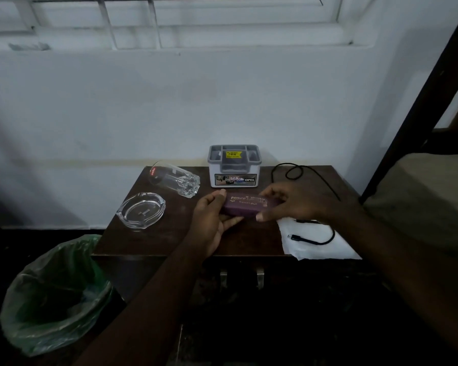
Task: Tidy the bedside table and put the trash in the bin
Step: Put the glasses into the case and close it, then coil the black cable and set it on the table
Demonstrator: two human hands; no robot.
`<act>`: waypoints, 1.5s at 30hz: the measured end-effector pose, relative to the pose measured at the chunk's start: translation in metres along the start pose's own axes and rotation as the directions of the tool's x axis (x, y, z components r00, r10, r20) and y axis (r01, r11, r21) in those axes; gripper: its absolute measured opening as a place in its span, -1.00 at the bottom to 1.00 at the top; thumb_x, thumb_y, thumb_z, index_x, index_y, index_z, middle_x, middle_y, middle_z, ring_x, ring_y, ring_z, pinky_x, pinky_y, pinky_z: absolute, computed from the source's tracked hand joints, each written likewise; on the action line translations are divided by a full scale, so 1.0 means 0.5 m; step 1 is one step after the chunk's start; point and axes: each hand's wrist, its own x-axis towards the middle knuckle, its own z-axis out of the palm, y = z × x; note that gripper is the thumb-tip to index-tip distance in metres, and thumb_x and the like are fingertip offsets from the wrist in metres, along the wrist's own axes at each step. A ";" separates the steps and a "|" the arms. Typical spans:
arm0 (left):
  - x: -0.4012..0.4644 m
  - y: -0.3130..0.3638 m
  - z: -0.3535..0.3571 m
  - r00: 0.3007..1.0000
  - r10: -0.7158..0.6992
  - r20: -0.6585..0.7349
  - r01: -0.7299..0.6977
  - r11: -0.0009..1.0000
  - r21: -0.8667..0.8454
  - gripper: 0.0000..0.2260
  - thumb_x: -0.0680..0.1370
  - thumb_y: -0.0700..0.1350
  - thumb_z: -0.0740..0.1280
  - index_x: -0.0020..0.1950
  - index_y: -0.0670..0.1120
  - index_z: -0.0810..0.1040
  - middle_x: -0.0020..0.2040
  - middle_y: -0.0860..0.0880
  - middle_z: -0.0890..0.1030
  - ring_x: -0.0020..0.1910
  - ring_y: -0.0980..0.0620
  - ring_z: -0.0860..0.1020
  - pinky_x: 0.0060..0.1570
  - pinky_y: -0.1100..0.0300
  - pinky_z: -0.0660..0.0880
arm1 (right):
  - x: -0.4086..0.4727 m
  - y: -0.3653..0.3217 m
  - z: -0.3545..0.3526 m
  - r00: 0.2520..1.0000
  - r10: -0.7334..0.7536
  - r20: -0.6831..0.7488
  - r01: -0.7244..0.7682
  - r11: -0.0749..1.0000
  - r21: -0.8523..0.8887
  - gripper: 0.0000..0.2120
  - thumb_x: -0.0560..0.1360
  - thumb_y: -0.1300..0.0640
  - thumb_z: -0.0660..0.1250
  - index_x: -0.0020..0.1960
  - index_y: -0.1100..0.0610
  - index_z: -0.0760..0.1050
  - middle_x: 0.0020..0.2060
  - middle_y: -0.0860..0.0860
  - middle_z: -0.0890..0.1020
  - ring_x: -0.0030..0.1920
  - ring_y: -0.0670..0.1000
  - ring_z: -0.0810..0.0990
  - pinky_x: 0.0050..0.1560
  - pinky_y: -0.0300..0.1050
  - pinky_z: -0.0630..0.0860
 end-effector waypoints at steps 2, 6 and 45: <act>-0.001 -0.003 0.000 0.999 0.022 0.036 -0.022 1.000 0.008 -0.61 0.62 -0.02 0.27 0.32 -0.28 0.41 0.17 -0.30 0.60 0.01 -0.12 0.66 -0.11 0.03 0.66 | -0.006 -0.010 -0.001 0.998 -0.060 0.023 0.063 0.985 -0.160 -0.44 0.19 -0.25 0.56 0.12 -0.11 0.54 -0.03 -0.14 0.66 -0.05 -0.14 0.64 -0.05 -0.19 0.55; -0.003 -0.005 0.000 0.998 0.024 0.062 -0.021 0.999 -0.047 -0.63 0.59 0.04 0.28 0.30 -0.15 0.43 0.28 -0.28 0.54 0.05 -0.18 0.66 0.00 0.03 0.65 | -0.007 -0.012 -0.057 0.954 -0.177 -0.242 0.040 0.875 -0.482 -0.52 0.23 -0.36 0.43 0.04 -0.12 0.57 -0.17 -0.18 0.61 -0.21 -0.22 0.55 -0.26 -0.28 0.39; -0.008 -0.016 0.002 0.994 0.073 0.084 -0.077 0.996 0.043 -0.87 0.62 -0.19 0.27 0.13 -0.19 0.51 0.13 -0.22 0.63 0.03 -0.12 0.69 -0.10 0.16 0.64 | 0.019 0.130 -0.118 0.950 0.300 -0.083 -0.309 0.879 -0.364 -0.83 0.33 0.06 0.56 -0.24 0.02 0.56 -0.36 0.09 0.68 -0.51 -0.07 0.58 -0.56 -0.32 0.42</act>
